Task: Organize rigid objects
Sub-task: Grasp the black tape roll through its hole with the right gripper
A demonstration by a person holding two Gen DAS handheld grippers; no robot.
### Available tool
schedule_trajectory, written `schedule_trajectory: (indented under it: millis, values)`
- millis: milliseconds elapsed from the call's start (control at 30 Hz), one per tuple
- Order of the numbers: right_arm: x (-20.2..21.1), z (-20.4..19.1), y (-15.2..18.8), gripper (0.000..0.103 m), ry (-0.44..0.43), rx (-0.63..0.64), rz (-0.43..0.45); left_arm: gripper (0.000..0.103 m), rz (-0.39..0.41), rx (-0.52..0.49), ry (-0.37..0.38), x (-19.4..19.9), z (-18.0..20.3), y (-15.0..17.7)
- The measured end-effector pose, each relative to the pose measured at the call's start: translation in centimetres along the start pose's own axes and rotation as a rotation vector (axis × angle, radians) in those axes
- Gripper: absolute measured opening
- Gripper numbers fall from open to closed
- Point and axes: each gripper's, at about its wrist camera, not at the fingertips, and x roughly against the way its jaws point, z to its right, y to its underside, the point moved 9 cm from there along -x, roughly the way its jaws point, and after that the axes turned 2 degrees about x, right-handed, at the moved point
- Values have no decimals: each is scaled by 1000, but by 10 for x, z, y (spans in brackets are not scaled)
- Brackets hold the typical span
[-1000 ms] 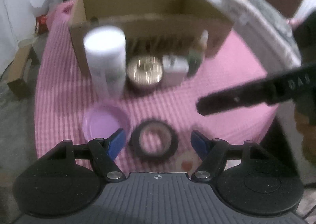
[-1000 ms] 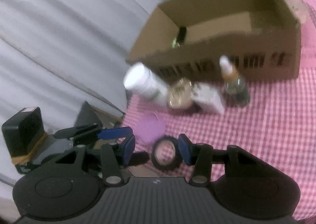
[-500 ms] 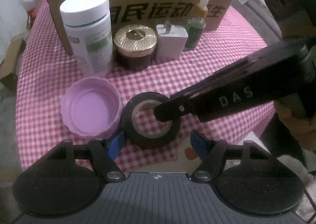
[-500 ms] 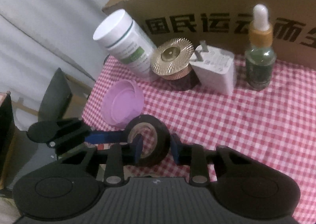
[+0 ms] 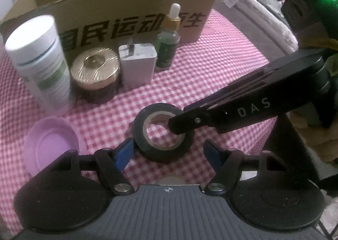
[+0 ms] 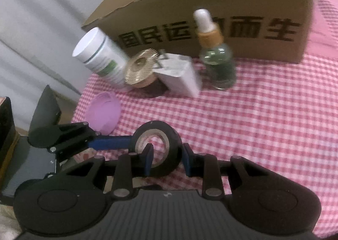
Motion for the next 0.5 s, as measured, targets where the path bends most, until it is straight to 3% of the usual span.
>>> schedule_trajectory:
  millis: [233, 400, 500]
  values:
    - [5, -1, 0, 31, 18, 46, 24, 73, -17, -116, -139, -7, 4, 3]
    - [-3, -11, -2, 31, 35, 111, 28, 72, -10, -138, -157, -10, 9, -1]
    - [-4, -14, -3, 31, 46, 143, 32, 65, -5, -134, -144, -10, 9, -2]
